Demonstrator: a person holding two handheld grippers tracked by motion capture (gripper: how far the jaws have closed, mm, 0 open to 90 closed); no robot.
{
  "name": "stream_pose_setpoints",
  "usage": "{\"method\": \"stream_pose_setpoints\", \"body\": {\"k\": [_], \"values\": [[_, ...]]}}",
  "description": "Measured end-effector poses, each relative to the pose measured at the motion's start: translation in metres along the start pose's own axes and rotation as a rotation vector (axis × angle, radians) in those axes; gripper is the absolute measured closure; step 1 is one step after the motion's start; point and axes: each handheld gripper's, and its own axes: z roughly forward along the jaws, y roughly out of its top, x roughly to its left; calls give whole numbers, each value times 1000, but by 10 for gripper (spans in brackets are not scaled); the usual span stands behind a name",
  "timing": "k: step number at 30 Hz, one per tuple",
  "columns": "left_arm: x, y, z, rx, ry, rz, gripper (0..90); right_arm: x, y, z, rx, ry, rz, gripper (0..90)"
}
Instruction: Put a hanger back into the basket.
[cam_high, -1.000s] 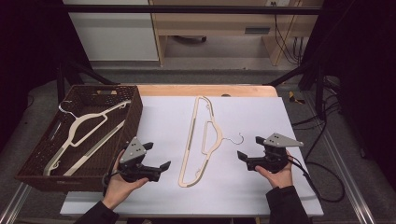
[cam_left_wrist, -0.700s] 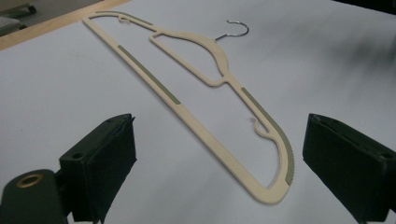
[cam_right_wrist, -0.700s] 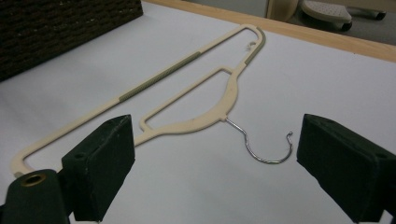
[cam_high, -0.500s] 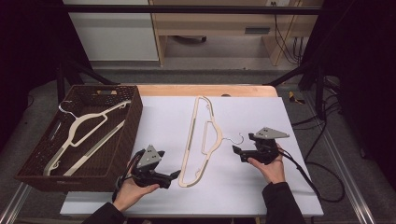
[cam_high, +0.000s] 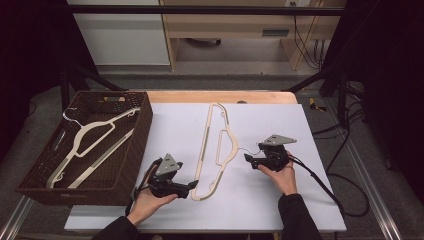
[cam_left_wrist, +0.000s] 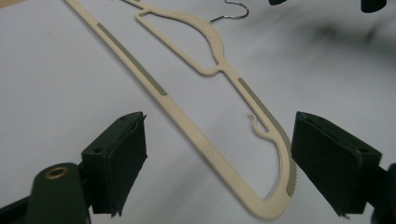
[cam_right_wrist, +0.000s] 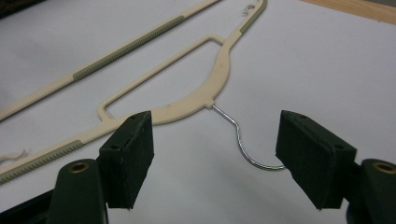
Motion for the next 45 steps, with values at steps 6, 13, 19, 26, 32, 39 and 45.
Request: {"method": "stream_pose_setpoints", "body": {"k": [6, 13, 19, 26, 32, 39, 45], "values": [[-18, 17, 28, 39, -16, 10, 244, 1, 2, -10, -33, 19, -12, 214], [-36, 28, 68, 111, -37, 19, 389, 0, 4, -26, -77, 12, -5, 204], [-35, 26, 89, 189, -32, -10, 531, -2, 2, -35, -94, 6, 8, 201], [-43, 24, 99, 202, 44, -26, 633, -3, 1, -37, -96, 4, 15, 199], [-58, 27, 101, 232, 136, -27, 735, -1, 1, -35, -91, 11, 21, 191], [-57, 29, 101, 239, 140, -85, 761, 0, 0, -32, -78, 21, 15, 183], [-54, 30, 100, 243, 121, -108, 772, 0, -1, -30, -67, 28, 14, 180]]}}
